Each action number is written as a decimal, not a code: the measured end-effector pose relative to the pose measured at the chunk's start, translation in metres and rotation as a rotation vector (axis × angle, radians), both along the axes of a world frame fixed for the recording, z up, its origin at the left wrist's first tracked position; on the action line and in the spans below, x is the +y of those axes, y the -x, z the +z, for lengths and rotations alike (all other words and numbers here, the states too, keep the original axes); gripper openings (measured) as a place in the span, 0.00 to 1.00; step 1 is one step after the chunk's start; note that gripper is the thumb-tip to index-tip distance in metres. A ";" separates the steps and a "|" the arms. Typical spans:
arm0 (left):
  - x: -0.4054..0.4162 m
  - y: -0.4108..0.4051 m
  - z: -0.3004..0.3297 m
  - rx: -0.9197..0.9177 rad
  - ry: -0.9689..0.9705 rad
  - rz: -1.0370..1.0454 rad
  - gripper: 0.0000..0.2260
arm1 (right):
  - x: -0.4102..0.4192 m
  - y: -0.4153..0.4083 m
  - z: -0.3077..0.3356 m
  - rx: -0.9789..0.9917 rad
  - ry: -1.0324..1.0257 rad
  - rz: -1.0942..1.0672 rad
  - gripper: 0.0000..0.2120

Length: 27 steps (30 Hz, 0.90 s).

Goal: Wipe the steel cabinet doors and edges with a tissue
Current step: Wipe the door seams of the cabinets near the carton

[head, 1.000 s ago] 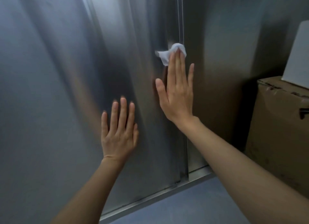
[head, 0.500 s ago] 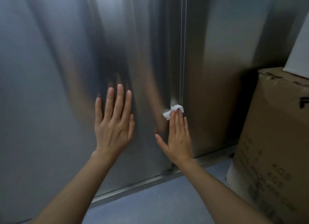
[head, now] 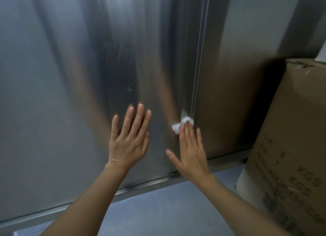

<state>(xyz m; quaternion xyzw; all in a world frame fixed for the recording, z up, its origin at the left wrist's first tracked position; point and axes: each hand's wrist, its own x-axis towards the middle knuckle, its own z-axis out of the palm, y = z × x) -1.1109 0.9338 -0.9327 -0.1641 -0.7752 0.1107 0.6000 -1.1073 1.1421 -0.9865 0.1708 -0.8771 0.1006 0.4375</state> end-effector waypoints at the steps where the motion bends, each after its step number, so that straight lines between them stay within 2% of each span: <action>1: 0.000 0.000 0.000 0.001 0.000 0.001 0.28 | -0.004 0.006 0.025 0.035 0.048 0.009 0.38; 3: -0.002 0.000 -0.001 0.011 0.001 0.011 0.28 | -0.009 0.016 0.068 0.107 0.135 0.023 0.37; 5: -0.002 0.000 0.000 0.021 0.007 0.019 0.28 | -0.010 0.019 0.072 0.147 0.159 0.039 0.37; 10: -0.002 0.001 0.002 0.038 0.014 0.028 0.27 | -0.005 -0.002 -0.045 -0.014 -0.015 -0.025 0.42; 12: -0.003 0.002 0.001 0.043 0.023 0.029 0.27 | -0.005 0.000 -0.056 -0.019 -0.027 -0.035 0.43; 14: -0.003 0.001 0.001 0.046 0.024 0.030 0.27 | -0.008 0.007 -0.027 0.052 0.016 0.002 0.42; 18: -0.003 0.000 0.001 0.039 0.022 0.018 0.27 | -0.014 0.026 0.071 0.202 0.160 0.052 0.39; 20: -0.003 0.001 0.002 0.050 0.024 0.024 0.27 | -0.016 0.029 0.079 0.215 0.188 0.057 0.38; 22: -0.002 0.001 0.003 0.053 0.016 0.020 0.27 | -0.012 0.023 0.035 0.171 0.134 0.054 0.39; 25: -0.003 0.001 0.001 0.049 0.012 0.033 0.27 | 0.006 0.005 -0.057 0.047 -0.100 0.027 0.46; 27: -0.003 0.001 -0.001 0.050 0.024 0.039 0.27 | 0.015 0.002 -0.081 0.003 -0.180 0.028 0.49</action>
